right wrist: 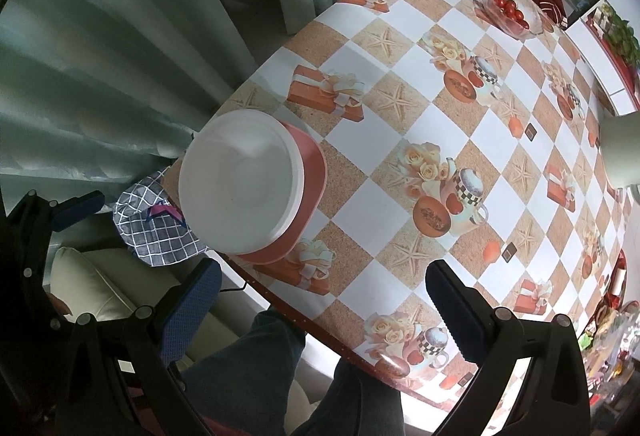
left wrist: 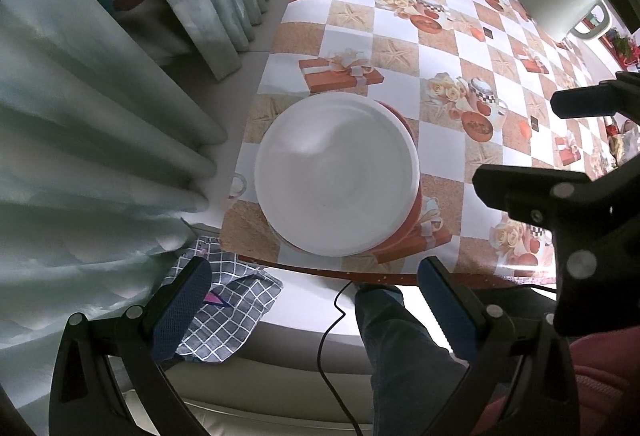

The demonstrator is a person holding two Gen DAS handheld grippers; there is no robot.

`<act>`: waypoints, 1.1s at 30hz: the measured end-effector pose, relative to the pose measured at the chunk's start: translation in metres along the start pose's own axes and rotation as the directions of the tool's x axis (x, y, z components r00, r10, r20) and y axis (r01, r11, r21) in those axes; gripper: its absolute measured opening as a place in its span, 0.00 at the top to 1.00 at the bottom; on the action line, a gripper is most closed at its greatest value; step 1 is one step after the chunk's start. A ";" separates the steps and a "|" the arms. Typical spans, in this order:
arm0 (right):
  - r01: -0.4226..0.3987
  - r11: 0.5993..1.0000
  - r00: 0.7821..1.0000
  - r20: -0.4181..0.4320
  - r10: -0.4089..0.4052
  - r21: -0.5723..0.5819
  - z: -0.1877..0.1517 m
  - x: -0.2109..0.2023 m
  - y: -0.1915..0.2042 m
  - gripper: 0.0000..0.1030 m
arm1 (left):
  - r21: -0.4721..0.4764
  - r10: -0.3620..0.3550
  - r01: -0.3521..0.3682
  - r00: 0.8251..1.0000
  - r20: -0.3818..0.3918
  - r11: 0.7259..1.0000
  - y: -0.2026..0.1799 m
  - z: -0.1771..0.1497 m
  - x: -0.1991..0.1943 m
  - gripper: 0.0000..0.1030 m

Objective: Organize plates and bowls

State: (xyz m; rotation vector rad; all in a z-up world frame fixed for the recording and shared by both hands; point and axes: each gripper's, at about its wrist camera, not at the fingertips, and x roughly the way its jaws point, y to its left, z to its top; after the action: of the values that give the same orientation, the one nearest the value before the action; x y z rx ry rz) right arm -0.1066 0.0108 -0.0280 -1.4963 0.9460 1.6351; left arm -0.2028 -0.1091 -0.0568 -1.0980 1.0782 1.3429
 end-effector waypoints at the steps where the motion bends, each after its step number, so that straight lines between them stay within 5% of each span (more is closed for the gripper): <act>1: 0.000 1.000 1.000 0.001 0.000 -0.002 0.000 0.000 0.001 0.00 | 0.002 0.001 -0.001 1.000 0.000 1.000 0.001 0.000 0.000 0.00; 33: -0.011 0.999 1.000 -0.007 0.011 -0.030 0.005 0.001 0.004 0.00 | 0.012 0.027 -0.027 1.000 0.004 1.000 0.004 0.003 0.000 0.00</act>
State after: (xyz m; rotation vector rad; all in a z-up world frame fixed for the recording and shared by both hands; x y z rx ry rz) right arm -0.1121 0.0133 -0.0284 -1.5201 0.9389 1.6597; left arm -0.2065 -0.1063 -0.0558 -1.0747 1.1007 1.3578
